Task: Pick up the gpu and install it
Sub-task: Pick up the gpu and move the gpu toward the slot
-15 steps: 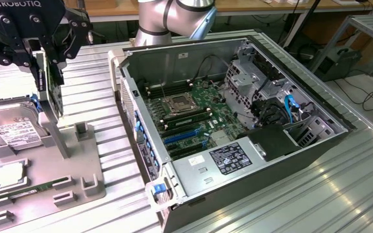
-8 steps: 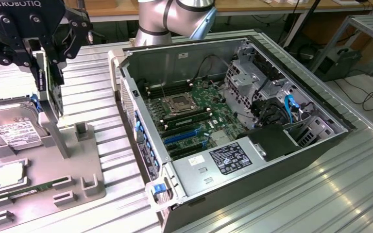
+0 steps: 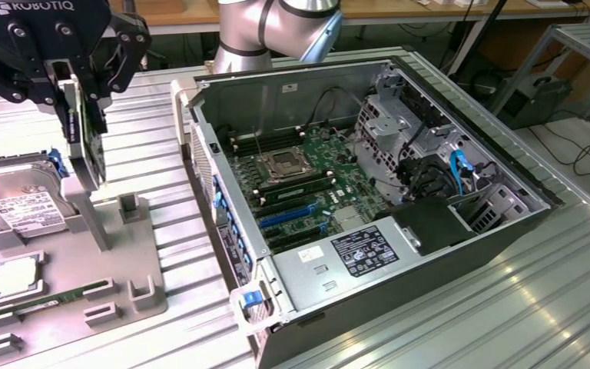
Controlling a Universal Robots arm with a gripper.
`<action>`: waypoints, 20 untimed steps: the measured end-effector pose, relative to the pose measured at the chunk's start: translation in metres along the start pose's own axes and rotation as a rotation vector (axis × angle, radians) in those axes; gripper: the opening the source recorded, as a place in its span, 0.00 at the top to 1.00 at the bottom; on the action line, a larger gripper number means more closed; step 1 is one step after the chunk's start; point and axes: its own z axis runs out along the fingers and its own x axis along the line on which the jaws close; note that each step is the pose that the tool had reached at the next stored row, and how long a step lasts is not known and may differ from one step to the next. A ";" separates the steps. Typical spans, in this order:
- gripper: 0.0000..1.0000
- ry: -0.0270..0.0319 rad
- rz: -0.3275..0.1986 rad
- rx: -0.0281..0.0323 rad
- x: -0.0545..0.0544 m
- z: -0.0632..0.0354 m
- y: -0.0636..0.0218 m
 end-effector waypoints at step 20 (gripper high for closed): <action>0.73 0.0001 0.000 0.0000 -0.018 -0.0001 0.0003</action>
